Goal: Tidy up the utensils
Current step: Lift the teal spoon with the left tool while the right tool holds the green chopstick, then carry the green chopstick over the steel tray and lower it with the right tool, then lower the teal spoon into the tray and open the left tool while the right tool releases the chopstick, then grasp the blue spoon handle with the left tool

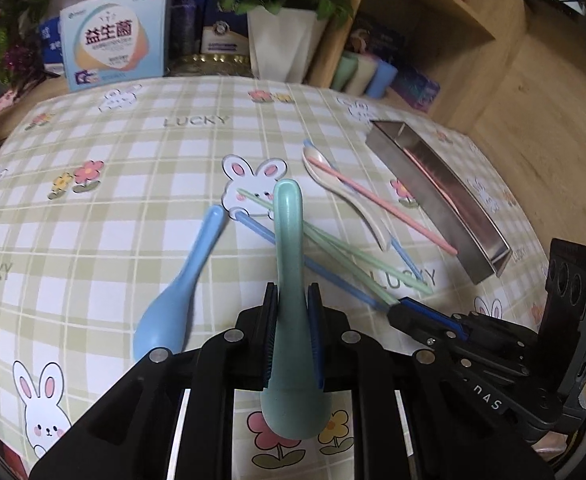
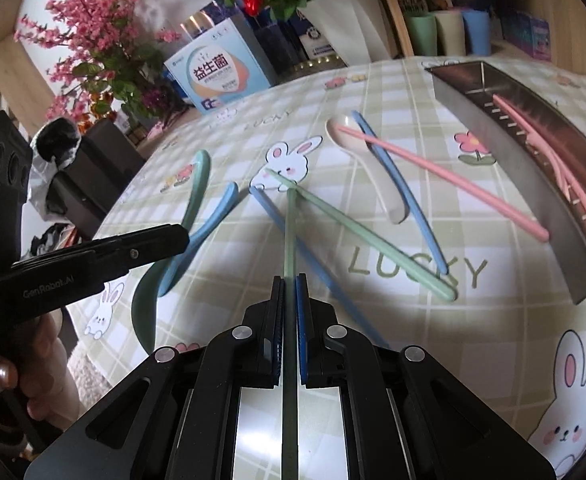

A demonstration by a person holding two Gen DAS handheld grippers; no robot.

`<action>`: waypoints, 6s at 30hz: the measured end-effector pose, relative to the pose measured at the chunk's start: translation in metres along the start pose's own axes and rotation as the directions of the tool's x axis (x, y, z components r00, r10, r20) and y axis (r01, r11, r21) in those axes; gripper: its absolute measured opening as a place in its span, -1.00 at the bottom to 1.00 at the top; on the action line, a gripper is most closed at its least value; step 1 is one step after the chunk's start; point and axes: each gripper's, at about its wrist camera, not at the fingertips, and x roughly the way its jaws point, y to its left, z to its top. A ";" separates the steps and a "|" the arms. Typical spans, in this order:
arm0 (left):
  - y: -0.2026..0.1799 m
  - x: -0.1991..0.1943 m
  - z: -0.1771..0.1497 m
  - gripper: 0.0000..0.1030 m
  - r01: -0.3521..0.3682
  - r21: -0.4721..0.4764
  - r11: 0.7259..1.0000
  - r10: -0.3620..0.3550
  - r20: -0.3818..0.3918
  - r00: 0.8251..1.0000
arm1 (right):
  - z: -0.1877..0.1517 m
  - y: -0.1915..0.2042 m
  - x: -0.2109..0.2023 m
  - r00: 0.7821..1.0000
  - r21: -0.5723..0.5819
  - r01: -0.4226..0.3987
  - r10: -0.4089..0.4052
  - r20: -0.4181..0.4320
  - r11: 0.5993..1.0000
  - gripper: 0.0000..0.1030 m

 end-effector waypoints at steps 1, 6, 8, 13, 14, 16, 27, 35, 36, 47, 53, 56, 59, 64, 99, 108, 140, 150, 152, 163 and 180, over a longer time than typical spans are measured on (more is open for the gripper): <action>0.001 -0.002 0.000 -0.72 0.001 -0.006 1.000 -0.001 0.010 1.000 | 0.001 0.000 -0.002 1.000 0.001 -0.002 0.002 0.008 1.000 -0.89; 0.002 -0.006 0.001 -0.72 0.007 -0.020 1.000 -0.007 0.025 1.000 | 0.007 -0.003 -0.012 0.999 0.006 -0.002 0.002 0.040 1.000 -0.89; 0.002 -0.007 0.001 -0.72 0.010 -0.023 1.000 -0.009 0.033 0.999 | 0.010 -0.003 -0.016 0.998 0.006 0.001 -0.001 0.058 1.000 -0.89; 0.004 -0.010 0.001 -0.72 0.033 -0.035 0.999 -0.031 0.049 0.998 | 0.023 -0.012 -0.031 0.994 0.017 0.020 -0.022 0.107 1.000 -0.89; 0.005 -0.009 0.001 -0.72 0.048 -0.038 0.998 -0.046 0.047 0.998 | 0.028 -0.017 -0.035 0.992 0.023 0.030 -0.033 0.118 0.999 -0.89; 0.006 -0.010 0.003 -0.72 0.064 -0.046 0.997 -0.062 0.053 0.997 | 0.043 -0.032 -0.044 0.988 0.030 0.065 -0.069 0.137 0.997 -0.89; 0.008 -0.006 0.010 -0.72 0.105 -0.081 0.991 -0.100 0.068 0.993 | 0.104 -0.125 -0.041 0.910 -0.067 0.412 -0.406 0.090 0.909 -0.89; 0.010 -0.003 0.012 -0.72 0.113 -0.080 0.990 -0.108 0.059 0.992 | 0.110 -0.145 -0.015 0.880 -0.087 0.473 -0.475 0.000 0.877 -0.89; 0.009 -0.002 0.012 -0.72 0.113 -0.080 0.990 -0.109 0.056 0.992 | 0.110 -0.145 -0.013 0.878 -0.083 0.477 -0.479 -0.006 0.875 -0.89; 0.006 0.007 0.009 -0.72 0.118 -0.076 0.990 -0.117 0.025 0.993 | 0.105 -0.141 -0.001 0.842 -0.082 0.532 -0.537 -0.049 0.843 -0.82; 0.005 0.007 0.010 -0.72 0.117 -0.073 0.990 -0.116 0.023 0.993 | 0.111 -0.139 -0.011 0.847 -0.077 0.530 -0.532 -0.008 0.844 -0.81; 0.003 0.008 0.010 -0.72 0.117 -0.070 0.991 -0.116 0.020 0.993 | 0.116 -0.138 -0.018 0.851 -0.080 0.524 -0.525 0.008 0.848 -0.79; 0.002 0.007 0.010 -0.72 0.118 -0.067 0.991 -0.117 0.021 0.993 | 0.120 -0.141 -0.021 0.861 -0.069 0.508 -0.509 0.017 0.858 -0.79; -0.001 0.008 0.009 -0.72 0.118 -0.066 0.991 -0.118 0.013 0.993 | 0.134 -0.154 -0.018 0.870 -0.013 0.493 -0.493 -0.010 0.870 -0.79; -0.194 0.097 0.094 -0.72 0.434 0.081 0.897 -0.418 -0.158 0.895 | 0.090 -0.184 -0.121 0.894 0.283 0.398 -0.438 0.094 0.873 0.25; -0.220 0.160 0.103 -0.72 0.417 -0.003 0.909 -0.408 -0.216 0.887 | 0.069 -0.221 -0.127 0.895 0.394 0.379 -0.439 0.073 0.837 0.25; -0.061 0.044 0.083 -0.48 0.183 0.052 0.982 -0.184 0.014 0.983 | 0.060 -0.140 -0.107 0.918 0.341 0.325 -0.381 0.109 0.882 0.25; 0.065 0.003 0.030 -0.48 -0.021 0.079 0.997 0.021 -0.004 1.000 | 0.056 -0.067 -0.065 0.936 0.202 0.298 -0.327 0.132 0.933 0.25; 0.072 0.003 0.016 -0.48 -0.039 0.114 0.993 0.042 -0.023 0.999 | 0.050 -0.059 -0.054 0.943 0.184 0.293 -0.315 0.105 0.938 0.25; 0.070 0.020 -0.007 -0.48 -0.030 0.131 0.991 0.038 -0.053 0.998 | 0.030 -0.045 -0.036 0.948 0.146 0.309 -0.317 0.034 0.940 0.25; 0.048 0.059 -0.003 -0.49 -0.200 0.126 0.972 0.215 -0.113 0.970 | 0.017 -0.050 -0.031 0.953 0.174 0.297 -0.303 0.012 0.939 0.25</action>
